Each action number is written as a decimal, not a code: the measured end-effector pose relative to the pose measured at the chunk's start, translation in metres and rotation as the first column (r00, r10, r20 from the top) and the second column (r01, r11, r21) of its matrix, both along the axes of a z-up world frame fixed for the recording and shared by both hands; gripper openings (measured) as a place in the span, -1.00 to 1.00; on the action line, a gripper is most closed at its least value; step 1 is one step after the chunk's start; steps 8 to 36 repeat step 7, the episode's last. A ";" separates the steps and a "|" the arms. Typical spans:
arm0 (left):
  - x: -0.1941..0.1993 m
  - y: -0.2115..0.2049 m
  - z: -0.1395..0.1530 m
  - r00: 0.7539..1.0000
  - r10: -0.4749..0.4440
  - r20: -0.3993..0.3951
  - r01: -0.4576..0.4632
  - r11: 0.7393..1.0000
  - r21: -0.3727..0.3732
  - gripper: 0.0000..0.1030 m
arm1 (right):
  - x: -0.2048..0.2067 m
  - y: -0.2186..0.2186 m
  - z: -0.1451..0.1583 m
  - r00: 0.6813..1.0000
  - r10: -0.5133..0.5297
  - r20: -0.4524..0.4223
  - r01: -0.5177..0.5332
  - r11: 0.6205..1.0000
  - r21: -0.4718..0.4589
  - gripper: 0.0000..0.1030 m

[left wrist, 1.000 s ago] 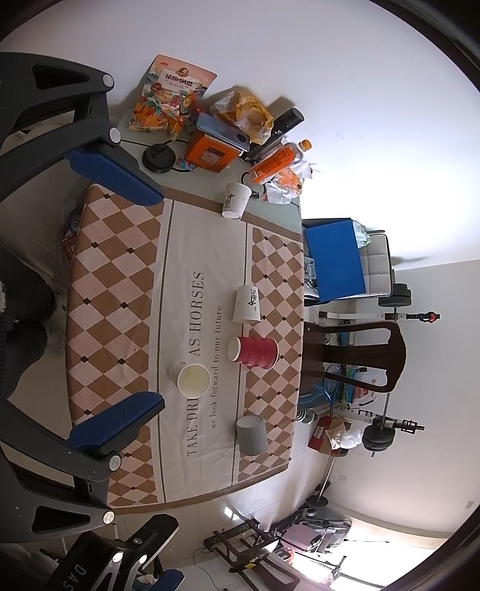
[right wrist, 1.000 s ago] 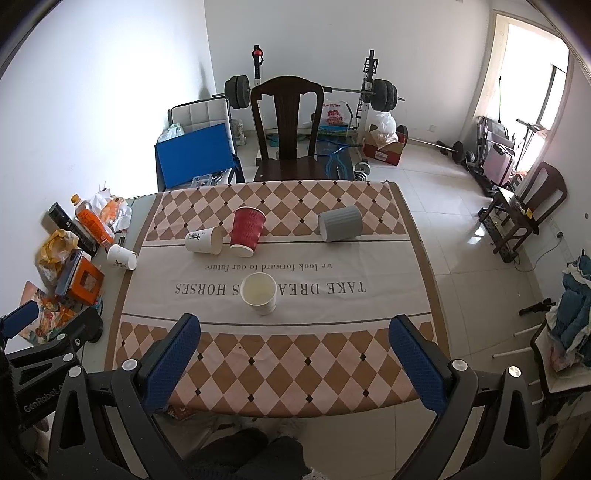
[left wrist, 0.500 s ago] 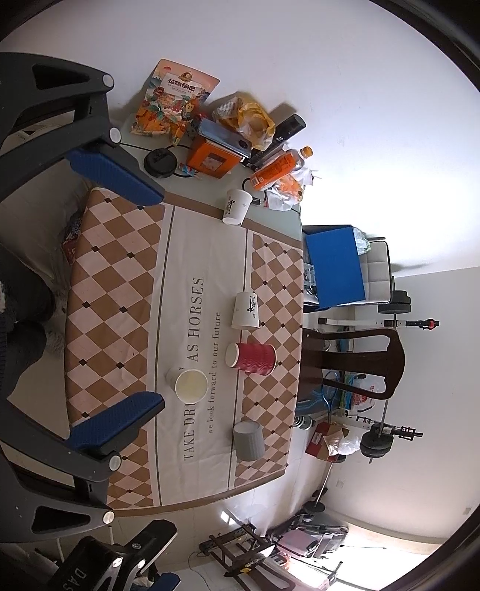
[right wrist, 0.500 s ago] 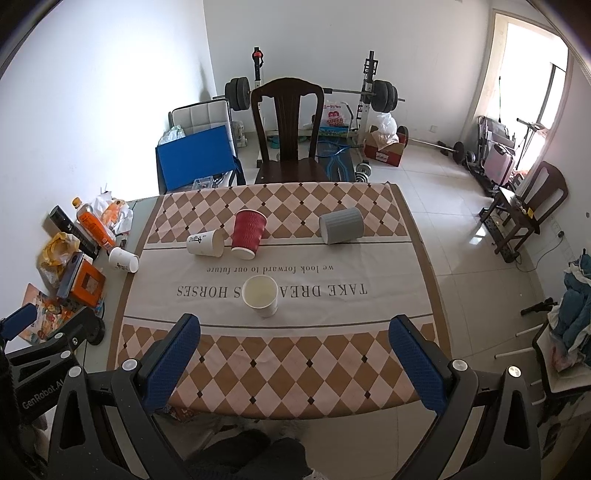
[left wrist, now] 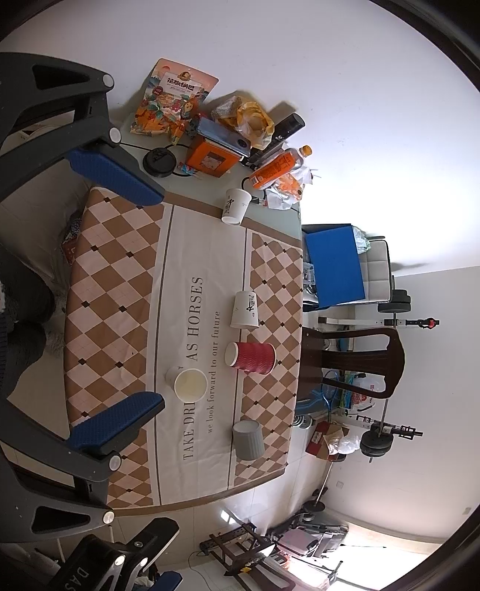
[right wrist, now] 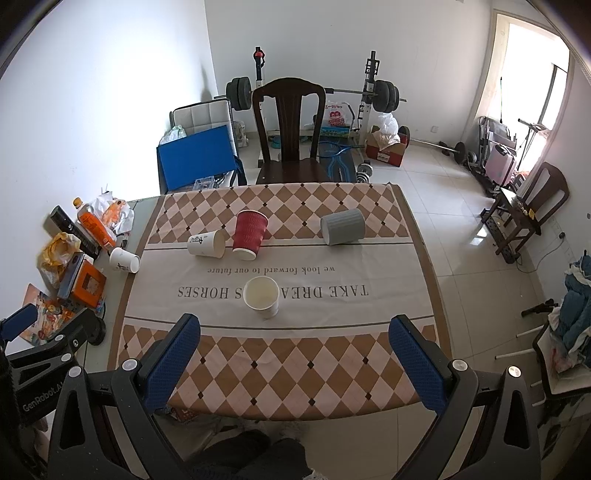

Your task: Flip cup upright

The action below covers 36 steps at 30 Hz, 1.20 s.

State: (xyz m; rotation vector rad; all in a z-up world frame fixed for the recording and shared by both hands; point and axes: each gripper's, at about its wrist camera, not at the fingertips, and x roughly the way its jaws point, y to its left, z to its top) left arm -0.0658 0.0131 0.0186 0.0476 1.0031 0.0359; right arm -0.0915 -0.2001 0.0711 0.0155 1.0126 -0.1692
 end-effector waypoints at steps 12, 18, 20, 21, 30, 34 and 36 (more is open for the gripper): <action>0.000 0.000 0.000 1.000 -0.007 0.000 0.007 1.000 0.000 1.00 | -0.001 0.000 0.000 1.000 0.000 -0.002 0.000 1.000 0.001 1.00; 0.000 0.000 0.000 1.000 -0.007 0.000 0.007 1.000 0.000 1.00 | -0.001 0.000 0.000 1.000 0.000 -0.002 0.000 1.000 0.001 1.00; 0.000 0.000 0.000 1.000 -0.007 0.000 0.007 1.000 0.000 1.00 | -0.001 0.000 0.000 1.000 0.000 -0.002 0.000 1.000 0.001 1.00; 0.000 0.000 0.000 1.000 -0.007 0.000 0.007 1.000 0.000 1.00 | -0.001 0.000 0.000 1.000 0.000 -0.002 0.000 1.000 0.001 1.00; 0.000 0.000 0.000 1.000 -0.007 0.000 0.007 1.000 0.000 1.00 | -0.001 0.000 0.000 1.000 0.000 -0.002 0.000 1.000 0.001 1.00; 0.000 0.000 0.000 1.000 -0.007 0.000 0.007 1.000 0.000 1.00 | -0.001 0.000 0.000 1.000 0.000 -0.002 0.000 1.000 0.001 1.00; 0.000 0.000 0.000 1.000 -0.007 0.000 0.007 1.000 0.000 1.00 | -0.001 0.000 0.000 1.000 0.000 -0.002 0.000 1.000 0.001 1.00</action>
